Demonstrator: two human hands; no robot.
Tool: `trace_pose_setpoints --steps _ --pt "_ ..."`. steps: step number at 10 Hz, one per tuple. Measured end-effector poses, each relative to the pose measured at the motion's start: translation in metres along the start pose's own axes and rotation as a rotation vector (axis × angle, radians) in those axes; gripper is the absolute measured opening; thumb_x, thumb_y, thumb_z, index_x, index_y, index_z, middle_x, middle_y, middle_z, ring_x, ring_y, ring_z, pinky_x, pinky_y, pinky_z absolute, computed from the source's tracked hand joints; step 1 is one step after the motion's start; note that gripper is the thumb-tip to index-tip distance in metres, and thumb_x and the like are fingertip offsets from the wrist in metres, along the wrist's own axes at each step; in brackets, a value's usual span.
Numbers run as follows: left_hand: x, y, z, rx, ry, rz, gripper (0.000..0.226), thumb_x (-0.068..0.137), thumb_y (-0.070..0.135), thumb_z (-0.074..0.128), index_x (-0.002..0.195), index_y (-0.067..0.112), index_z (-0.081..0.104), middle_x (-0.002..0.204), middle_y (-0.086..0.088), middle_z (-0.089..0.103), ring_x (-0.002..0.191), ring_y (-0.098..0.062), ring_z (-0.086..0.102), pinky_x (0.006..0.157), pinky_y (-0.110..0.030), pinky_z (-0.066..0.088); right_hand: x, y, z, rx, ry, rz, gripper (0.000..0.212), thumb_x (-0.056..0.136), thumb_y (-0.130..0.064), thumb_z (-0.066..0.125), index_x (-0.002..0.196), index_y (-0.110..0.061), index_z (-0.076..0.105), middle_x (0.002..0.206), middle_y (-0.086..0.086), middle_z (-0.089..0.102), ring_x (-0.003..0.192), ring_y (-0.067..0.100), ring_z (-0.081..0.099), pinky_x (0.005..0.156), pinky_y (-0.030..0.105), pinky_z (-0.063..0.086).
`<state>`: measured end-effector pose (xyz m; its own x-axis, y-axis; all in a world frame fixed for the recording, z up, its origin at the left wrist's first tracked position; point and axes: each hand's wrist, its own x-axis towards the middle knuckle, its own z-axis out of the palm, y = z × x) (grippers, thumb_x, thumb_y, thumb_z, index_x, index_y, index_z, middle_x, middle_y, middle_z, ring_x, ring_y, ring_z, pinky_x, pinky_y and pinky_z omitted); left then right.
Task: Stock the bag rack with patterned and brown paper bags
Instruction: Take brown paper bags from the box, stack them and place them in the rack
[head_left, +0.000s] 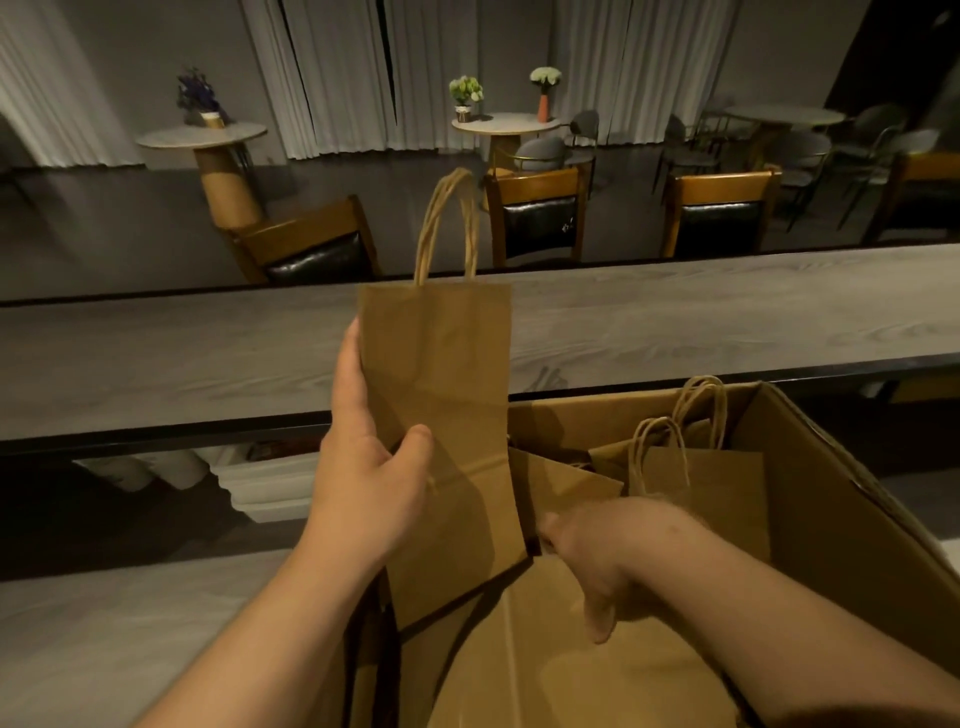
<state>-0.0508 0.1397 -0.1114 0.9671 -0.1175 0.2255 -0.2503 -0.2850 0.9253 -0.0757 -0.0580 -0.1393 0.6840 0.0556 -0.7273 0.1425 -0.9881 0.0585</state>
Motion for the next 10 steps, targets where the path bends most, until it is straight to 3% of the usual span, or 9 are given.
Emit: trace_pose_setpoints --steps 1,2,3,4,5,7,8,9,10 --pt "0.0 0.001 0.0 0.027 -0.017 0.015 0.101 0.1 0.003 0.059 0.152 0.058 -0.007 0.115 0.069 0.017 0.098 0.045 0.035 0.084 0.004 0.038 -0.004 0.009 -0.003 0.064 0.016 -0.036 0.065 0.093 -0.024 0.076 0.15 -0.032 0.047 0.146 0.001 0.056 0.134 0.025 0.052 0.106 0.044 0.048" --pt "-0.003 0.007 -0.003 0.085 -0.024 0.068 0.106 0.101 0.005 0.058 0.143 0.068 -0.016 0.127 0.066 0.018 0.1 0.028 0.055 0.083 -0.003 0.049 -0.018 0.018 -0.003 0.126 0.096 0.019 0.06 0.095 -0.016 0.07 0.147 -0.036 0.049 0.141 -0.005 0.059 0.129 0.02 0.057 0.103 0.039 0.051" --pt "-0.002 0.008 -0.004 0.223 -0.012 0.139 0.107 0.102 0.009 0.056 0.135 0.082 -0.014 0.139 0.048 0.024 0.126 0.014 0.049 0.109 -0.017 0.042 -0.034 0.021 -0.013 -0.015 0.219 0.067 0.049 0.095 -0.011 0.067 0.135 -0.039 0.058 0.135 -0.005 0.061 0.132 0.022 0.055 0.114 0.048 0.042" --pt "0.001 0.0 -0.006 0.324 -0.056 0.215 0.084 0.101 0.005 0.054 0.137 0.077 0.03 0.139 0.034 0.033 0.123 0.024 0.031 0.108 -0.009 0.027 -0.048 0.013 -0.028 -0.223 0.306 0.187 0.031 0.096 -0.017 0.067 0.12 -0.036 0.064 0.137 0.0 0.059 0.142 0.031 0.039 0.118 0.068 0.012" --pt "0.002 -0.003 -0.004 0.329 -0.045 0.184 0.059 0.1 0.004 0.054 0.128 0.057 0.053 0.133 0.028 0.035 0.123 0.009 0.033 0.107 -0.012 0.032 -0.065 0.003 -0.037 -0.299 0.392 0.275 0.029 0.096 -0.026 0.066 0.122 -0.04 0.067 0.142 0.0 0.054 0.147 0.036 0.027 0.114 0.072 0.003" --pt "0.003 -0.003 -0.005 0.311 0.072 0.238 0.053 0.097 0.003 0.057 0.116 0.053 0.057 0.122 0.036 0.04 0.113 0.03 0.034 0.092 0.007 0.028 -0.106 -0.004 -0.064 -0.272 0.405 0.324 0.025 0.091 -0.042 0.072 0.115 -0.045 0.063 0.147 -0.004 0.046 0.147 0.033 0.024 0.118 0.074 0.004" --pt "0.001 -0.001 -0.003 0.243 -0.077 0.165 0.035 0.103 0.023 0.054 0.12 0.052 0.062 0.122 0.04 0.043 0.11 0.033 0.036 0.097 0.002 0.028 -0.104 -0.015 -0.069 -0.26 0.631 0.251 0.031 0.089 -0.044 0.072 0.117 -0.047 0.058 0.147 -0.005 0.04 0.15 0.031 0.017 0.118 0.077 -0.003" --pt "-0.001 0.002 -0.006 0.048 -0.322 0.101 0.042 0.097 0.058 0.044 0.126 0.041 0.069 0.129 0.02 0.06 0.118 0.018 0.05 0.099 -0.004 0.035 -0.087 -0.028 -0.061 -0.143 1.026 0.129 0.031 0.087 -0.032 0.073 0.116 -0.041 0.065 0.145 0.004 0.045 0.148 0.034 0.027 0.117 0.078 0.0" --pt "-0.002 0.0 -0.005 -0.107 -0.421 -0.114 0.028 0.104 0.036 0.054 0.099 0.03 0.081 0.117 0.003 0.067 0.103 -0.008 0.07 0.093 -0.03 0.056 -0.058 -0.032 -0.05 0.013 1.385 0.031 0.052 0.074 -0.03 0.087 0.122 -0.031 0.066 0.145 0.015 0.048 0.144 0.041 0.036 0.117 0.075 0.014"
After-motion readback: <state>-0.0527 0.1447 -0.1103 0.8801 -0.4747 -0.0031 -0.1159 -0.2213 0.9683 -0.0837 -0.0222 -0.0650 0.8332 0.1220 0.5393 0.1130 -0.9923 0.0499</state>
